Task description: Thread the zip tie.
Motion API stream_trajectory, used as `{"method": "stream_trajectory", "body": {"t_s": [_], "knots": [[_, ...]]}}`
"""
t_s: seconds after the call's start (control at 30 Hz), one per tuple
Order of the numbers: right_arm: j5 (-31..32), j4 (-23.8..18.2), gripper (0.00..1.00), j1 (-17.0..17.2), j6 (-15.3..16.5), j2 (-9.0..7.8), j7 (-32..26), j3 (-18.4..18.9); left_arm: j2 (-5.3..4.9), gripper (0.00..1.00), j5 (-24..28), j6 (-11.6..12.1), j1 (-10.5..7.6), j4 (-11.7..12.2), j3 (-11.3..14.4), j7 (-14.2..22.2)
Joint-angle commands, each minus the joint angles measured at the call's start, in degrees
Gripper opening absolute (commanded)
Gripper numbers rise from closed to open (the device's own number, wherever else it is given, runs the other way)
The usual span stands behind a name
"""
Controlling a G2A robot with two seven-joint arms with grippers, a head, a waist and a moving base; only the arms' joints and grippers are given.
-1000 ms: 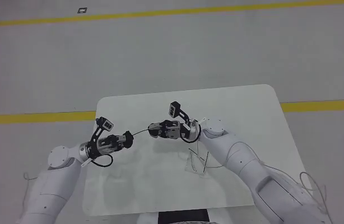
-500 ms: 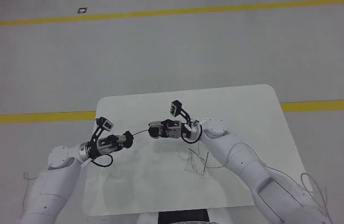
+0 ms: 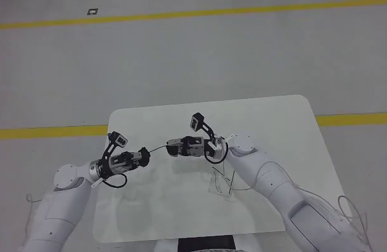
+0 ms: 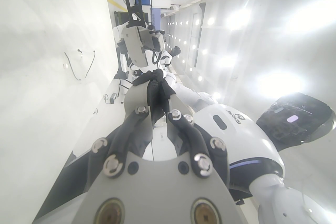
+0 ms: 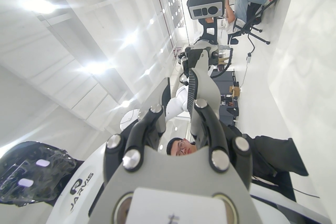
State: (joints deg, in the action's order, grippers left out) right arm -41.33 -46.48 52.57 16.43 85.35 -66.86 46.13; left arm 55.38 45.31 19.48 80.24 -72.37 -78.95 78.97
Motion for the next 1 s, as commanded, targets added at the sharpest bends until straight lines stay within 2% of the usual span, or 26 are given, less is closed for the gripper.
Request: {"method": "stream_trajectory", "body": {"t_s": [0.0,0.07,0.5,0.53,0.57,0.6,0.63,0.97], "knots": [[0.2,0.1,0.07,0.0,0.0,0.06,-0.1,0.1,0.00,0.00,0.0,0.0,0.00,0.0,0.0,0.0],[0.3,0.2,0.00,-0.1,0.0,0.11,-0.1,0.1,0.00,0.00,0.0,0.0,0.00,0.0,0.0,0.0],[3.0,-0.1,0.00,-0.2,0.4,0.08,1.0,0.9,0.00,0.00,0.0,0.0,0.00,0.0,0.0,0.0],[3.4,-0.2,0.00,-0.2,0.4,0.02,1.2,1.0,0.00,0.22,0.0,0.0,0.00,0.0,0.0,0.0],[3.8,-0.4,0.00,-0.2,0.5,-0.05,1.4,1.1,0.00,0.64,0.0,0.0,0.00,0.0,0.0,0.0],[4.7,-0.6,0.00,-0.2,0.6,-0.17,2.0,1.3,0.00,0.91,0.0,0.0,0.00,0.0,0.0,0.0],[5.0,-0.9,0.00,-0.1,0.7,-0.24,2.2,1.4,0.00,1.00,0.0,0.0,0.00,0.0,0.0,0.0],[6.9,-4.4,0.00,1.7,0.6,-1.08,3.3,3.1,0.00,1.00,0.0,0.0,0.00,0.0,0.0,0.0]]}}
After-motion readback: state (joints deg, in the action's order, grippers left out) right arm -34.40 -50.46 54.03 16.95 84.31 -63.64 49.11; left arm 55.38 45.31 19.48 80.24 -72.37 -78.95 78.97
